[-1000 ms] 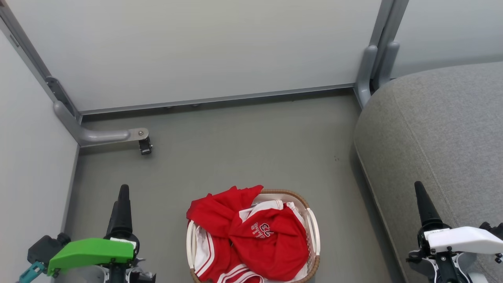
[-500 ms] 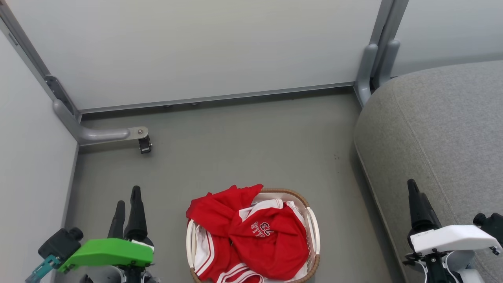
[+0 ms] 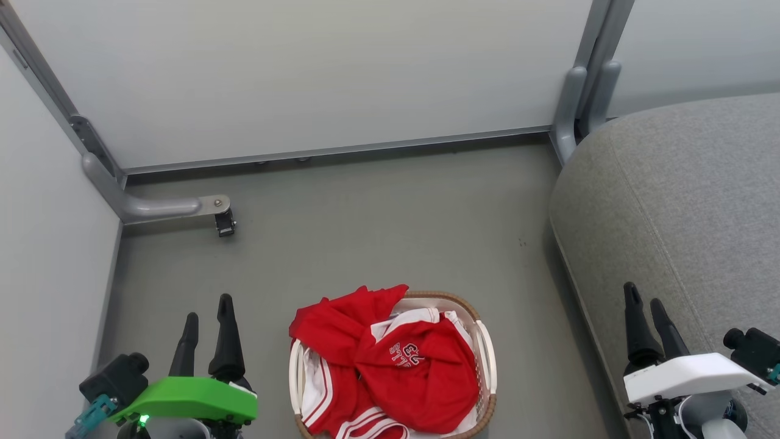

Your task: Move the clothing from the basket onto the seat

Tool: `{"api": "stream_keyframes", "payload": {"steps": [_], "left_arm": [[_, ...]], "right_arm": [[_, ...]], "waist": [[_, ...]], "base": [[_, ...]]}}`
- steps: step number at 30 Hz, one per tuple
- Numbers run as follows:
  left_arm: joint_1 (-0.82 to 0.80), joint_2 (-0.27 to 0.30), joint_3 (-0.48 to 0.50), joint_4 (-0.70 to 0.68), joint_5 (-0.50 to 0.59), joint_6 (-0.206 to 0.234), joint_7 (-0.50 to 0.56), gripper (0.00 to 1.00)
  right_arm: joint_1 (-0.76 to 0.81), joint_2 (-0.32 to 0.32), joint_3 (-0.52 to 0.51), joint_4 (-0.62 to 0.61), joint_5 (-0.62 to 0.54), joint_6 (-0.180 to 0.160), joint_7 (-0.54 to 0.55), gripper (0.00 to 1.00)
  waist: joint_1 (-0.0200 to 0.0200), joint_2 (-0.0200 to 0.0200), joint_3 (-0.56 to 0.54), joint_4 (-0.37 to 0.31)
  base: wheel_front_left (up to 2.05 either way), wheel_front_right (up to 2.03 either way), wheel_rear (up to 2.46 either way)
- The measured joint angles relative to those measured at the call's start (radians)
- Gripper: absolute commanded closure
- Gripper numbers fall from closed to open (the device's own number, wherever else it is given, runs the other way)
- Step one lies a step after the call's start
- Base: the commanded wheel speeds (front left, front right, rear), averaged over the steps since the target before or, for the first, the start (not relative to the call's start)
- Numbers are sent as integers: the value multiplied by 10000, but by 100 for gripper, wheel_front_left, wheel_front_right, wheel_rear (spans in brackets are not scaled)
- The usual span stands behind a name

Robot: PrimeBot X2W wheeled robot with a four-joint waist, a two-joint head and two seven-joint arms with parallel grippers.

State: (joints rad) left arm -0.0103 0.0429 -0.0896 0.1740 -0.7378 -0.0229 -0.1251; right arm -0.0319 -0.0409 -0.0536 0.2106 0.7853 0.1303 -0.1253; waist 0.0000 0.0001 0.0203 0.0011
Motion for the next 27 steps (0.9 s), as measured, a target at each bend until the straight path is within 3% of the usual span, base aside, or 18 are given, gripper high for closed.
{"api": "stream_keyframes", "payload": {"steps": [27], "left_arm": [[208, 17, -658, 286, 2587, 199, -700, 0]], "right_arm": [[203, -35, 272, 224, -2880, 2, -686, 0]], "waist": [[0, 0, -49, 32]], "base": [[0, 0, 0]]}}
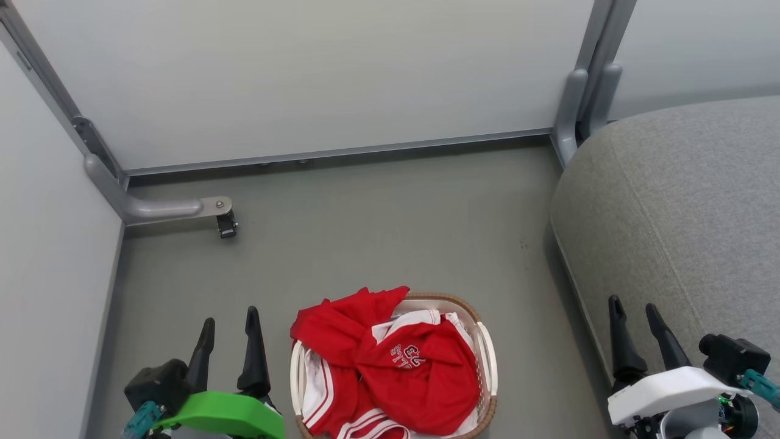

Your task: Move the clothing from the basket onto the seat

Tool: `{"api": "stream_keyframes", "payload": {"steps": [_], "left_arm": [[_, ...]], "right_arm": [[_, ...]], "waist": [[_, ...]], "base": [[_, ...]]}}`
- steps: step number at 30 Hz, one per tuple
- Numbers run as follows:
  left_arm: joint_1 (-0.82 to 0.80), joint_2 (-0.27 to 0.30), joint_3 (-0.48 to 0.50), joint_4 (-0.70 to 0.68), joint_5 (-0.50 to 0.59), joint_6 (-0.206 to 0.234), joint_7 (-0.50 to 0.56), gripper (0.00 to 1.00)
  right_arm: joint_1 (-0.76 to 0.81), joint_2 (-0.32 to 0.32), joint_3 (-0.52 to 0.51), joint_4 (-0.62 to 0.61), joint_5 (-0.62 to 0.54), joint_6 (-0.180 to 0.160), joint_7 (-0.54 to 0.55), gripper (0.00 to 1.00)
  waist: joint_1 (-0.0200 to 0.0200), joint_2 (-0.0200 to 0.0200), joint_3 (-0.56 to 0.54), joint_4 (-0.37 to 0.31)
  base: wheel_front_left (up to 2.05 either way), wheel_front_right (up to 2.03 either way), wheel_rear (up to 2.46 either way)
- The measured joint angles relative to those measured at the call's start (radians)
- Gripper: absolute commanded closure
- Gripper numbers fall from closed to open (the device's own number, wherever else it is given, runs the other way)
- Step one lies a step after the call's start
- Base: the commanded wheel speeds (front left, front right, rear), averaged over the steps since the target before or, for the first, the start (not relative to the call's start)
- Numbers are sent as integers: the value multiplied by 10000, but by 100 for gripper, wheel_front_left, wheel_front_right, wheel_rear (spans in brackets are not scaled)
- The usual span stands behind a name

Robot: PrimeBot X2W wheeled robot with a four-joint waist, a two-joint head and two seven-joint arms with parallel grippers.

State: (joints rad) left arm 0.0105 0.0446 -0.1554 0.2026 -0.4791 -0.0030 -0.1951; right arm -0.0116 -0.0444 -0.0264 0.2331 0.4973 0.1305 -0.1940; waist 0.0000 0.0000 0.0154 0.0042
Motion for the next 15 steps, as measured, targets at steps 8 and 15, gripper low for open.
{"api": "stream_keyframes", "payload": {"steps": [8, 15], "left_arm": [[58, 6, -157, 205, 614, 42, -174, 0], [148, 12, -318, 316, 1114, 94, -297, 0]], "right_arm": [[29, -8, 54, 88, -721, 0, -174, 0], [54, -12, 67, 138, -1296, 0, -286, 0]], "waist": [[0, 0, -42, 28], [1, 0, -44, 68]], "base": [[0, 0, 0], [0, 0, 0]]}}
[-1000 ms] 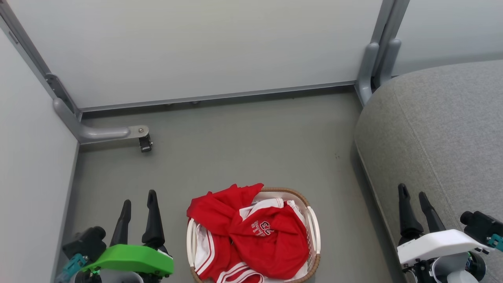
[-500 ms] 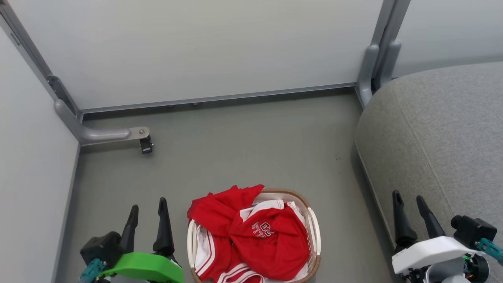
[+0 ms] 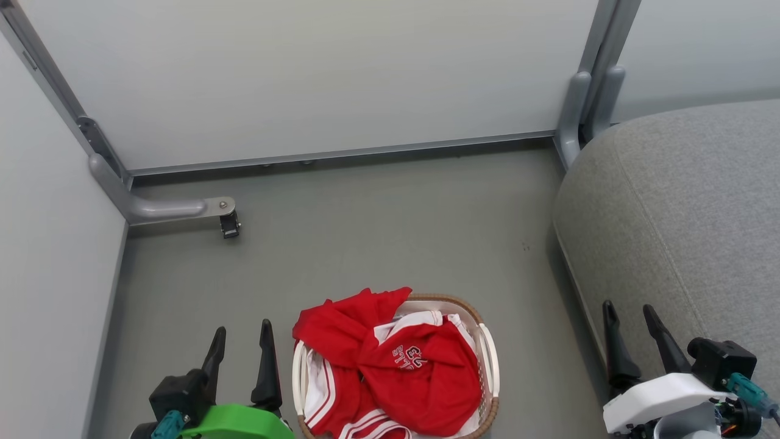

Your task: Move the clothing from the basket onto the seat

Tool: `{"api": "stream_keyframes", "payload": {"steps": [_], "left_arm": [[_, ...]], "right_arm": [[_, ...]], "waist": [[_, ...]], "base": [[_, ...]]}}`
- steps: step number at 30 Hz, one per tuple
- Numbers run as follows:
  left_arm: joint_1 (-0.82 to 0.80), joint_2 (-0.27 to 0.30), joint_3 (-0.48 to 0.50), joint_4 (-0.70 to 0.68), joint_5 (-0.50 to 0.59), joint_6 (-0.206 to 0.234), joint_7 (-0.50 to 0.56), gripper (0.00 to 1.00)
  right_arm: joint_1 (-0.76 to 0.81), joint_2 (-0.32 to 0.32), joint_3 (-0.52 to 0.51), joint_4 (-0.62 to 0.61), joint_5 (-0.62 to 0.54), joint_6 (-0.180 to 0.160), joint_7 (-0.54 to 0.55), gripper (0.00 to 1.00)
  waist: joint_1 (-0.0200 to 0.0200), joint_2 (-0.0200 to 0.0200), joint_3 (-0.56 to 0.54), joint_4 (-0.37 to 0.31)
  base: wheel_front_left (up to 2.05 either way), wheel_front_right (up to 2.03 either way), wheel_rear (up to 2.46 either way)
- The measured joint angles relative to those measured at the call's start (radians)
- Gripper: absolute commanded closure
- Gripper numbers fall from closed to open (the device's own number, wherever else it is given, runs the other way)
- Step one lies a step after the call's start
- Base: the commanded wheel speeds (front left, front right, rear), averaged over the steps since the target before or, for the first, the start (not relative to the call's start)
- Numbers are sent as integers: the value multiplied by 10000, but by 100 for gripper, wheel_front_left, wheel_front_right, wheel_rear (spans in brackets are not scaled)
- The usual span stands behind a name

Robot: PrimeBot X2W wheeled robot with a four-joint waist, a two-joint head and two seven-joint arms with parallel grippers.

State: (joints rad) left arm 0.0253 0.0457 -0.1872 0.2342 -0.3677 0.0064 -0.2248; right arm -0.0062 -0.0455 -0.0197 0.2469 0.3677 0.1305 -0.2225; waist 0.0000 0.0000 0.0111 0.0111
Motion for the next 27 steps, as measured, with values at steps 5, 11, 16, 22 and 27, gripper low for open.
{"api": "stream_keyframes", "payload": {"steps": [5, 11, 16, 22, 27], "left_arm": [[14, 2, -90, 82, 267, 31, -100, 0], [37, 6, -215, 247, 602, 40, -217, 0], [40, 8, -339, 347, 899, 61, -316, 0], [41, 12, -382, 454, 1141, 84, -393, 0], [40, 12, -378, 541, 1131, 82, -393, 0]], "right_arm": [[1, -4, -4, 12, -397, 0, -105, 0], [8, -8, -13, 27, -800, 0, -244, 0], [73, -12, -4, 50, -1162, 2, -336, 0], [111, -13, 6, 77, -1388, 2, -391, 0], [111, -15, 6, 102, -1386, 2, -391, 0]], "waist": [[0, 0, 9, 49], [0, 0, 13, 128], [0, 0, 15, 219], [0, 0, 14, 273], [0, 0, 18, 274]], "base": [[0, 0, 0], [0, 0, 0], [0, 0, 0], [0, 0, 0], [0, 0, 0]]}}
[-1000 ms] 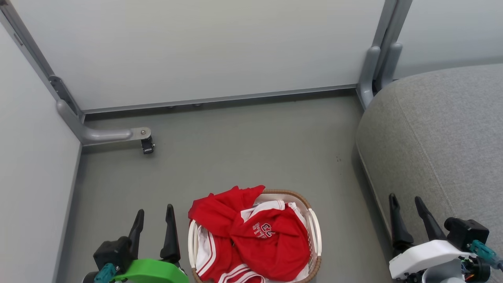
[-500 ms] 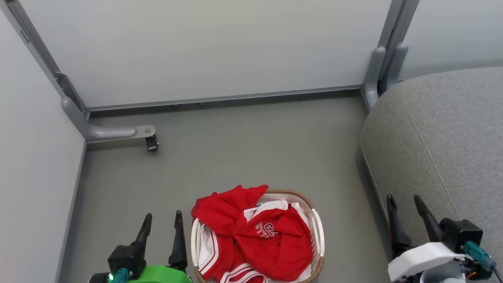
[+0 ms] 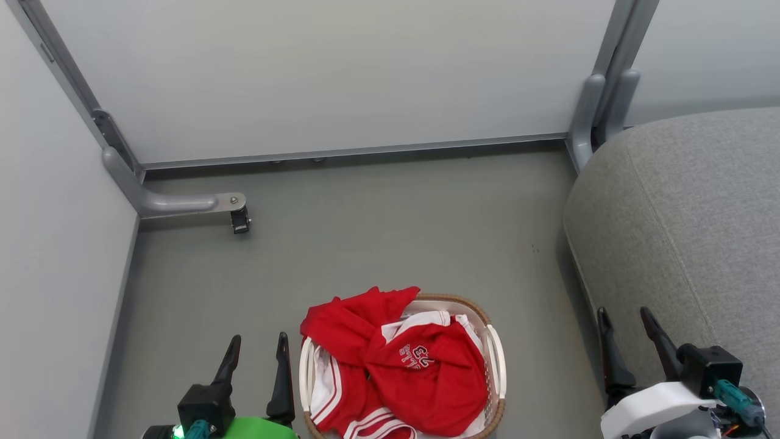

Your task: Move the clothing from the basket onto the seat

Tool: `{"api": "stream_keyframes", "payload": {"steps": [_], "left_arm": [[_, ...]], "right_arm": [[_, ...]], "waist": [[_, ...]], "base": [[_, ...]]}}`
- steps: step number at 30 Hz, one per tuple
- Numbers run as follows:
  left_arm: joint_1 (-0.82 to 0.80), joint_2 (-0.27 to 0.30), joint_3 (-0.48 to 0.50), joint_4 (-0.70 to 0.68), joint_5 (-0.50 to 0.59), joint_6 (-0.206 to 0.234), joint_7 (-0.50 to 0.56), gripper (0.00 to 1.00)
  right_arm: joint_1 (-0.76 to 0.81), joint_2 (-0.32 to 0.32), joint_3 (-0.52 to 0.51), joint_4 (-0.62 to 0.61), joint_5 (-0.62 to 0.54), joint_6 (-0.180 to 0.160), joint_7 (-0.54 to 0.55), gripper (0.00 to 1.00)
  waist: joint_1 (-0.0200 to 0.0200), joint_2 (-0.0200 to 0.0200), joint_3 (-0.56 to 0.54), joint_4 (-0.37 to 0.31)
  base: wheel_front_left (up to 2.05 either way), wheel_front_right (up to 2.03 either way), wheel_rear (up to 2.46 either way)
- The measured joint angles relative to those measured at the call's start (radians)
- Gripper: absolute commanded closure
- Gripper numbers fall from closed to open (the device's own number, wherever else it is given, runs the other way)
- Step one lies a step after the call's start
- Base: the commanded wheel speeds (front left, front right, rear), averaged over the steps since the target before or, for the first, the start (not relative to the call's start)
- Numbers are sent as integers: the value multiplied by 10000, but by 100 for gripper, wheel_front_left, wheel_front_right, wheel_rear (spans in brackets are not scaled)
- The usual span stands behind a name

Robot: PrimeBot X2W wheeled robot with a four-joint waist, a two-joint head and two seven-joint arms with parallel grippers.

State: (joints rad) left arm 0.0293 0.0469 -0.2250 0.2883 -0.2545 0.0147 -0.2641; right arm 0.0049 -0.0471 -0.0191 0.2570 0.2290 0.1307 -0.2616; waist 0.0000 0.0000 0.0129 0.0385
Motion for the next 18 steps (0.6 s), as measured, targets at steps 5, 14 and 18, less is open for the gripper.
{"api": "stream_keyframes", "payload": {"steps": [5, 14, 18], "left_arm": [[0, 0, 4, 40, -31, -2, 0, 0], [-1, 0, -6, 77, -33, -42, 0, 0], [-2, 0, -10, 73, -33, -46, 0, 0]], "right_arm": [[-1, 0, 0, 8, 0, 0, 0, 0], [-1, 0, -31, 8, 13, 0, 0, 0], [-1, 0, -46, -2, 17, 0, 0, 0]], "waist": [[0, 0, 10, -13], [0, 0, 50, -21], [0, 0, 87, -19]], "base": [[0, 0, 0], [0, 0, 0], [0, 0, 0]]}}
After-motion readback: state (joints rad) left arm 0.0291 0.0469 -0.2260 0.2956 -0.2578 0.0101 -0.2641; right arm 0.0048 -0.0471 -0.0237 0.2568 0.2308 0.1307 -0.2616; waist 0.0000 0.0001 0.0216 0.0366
